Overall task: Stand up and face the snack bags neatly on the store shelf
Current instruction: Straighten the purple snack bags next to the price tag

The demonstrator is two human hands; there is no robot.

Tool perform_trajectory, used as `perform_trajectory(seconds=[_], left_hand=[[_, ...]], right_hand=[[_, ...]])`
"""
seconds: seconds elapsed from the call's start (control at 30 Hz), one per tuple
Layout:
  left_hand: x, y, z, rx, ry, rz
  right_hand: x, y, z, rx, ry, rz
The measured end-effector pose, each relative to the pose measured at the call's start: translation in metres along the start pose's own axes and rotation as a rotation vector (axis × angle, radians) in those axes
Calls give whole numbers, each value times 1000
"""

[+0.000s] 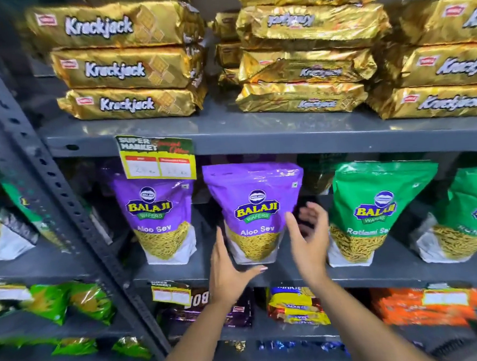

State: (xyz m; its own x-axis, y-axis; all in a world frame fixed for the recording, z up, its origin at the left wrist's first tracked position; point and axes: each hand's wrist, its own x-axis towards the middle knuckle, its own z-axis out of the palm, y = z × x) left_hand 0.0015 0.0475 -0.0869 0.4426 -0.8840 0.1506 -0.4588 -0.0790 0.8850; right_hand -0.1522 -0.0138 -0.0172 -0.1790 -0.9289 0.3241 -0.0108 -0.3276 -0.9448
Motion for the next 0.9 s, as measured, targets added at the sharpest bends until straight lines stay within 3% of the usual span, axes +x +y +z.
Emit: perform_trajectory(seconds=[0.03,0.1,0.17,0.23,0.3,0.4,0.7,0.9], left_hand=[[-10,-5,-7,49,88,10],[-21,-17,-28,146,324,40],[-16,-30,-55,157,510,3],[2,-41,-83,154,597,-80],[25,-47,-104,130,544,-165],[49,-56,-121,12,358,-257],[40,-62,-114,-9,352,-271],[38,-64,-113,-5,348,-275]], right_hand=[[-17,-1,1,8,35,-64],[-49,-4,19,-35,-72,-157],[-68,-7,54,-104,-316,-173],[-72,-7,99,-200,-527,-164],[-67,-12,146,-230,-602,-56],[-45,-22,190,-105,-472,138],[-30,-24,188,127,-345,137],[-33,-22,183,80,-334,97]])
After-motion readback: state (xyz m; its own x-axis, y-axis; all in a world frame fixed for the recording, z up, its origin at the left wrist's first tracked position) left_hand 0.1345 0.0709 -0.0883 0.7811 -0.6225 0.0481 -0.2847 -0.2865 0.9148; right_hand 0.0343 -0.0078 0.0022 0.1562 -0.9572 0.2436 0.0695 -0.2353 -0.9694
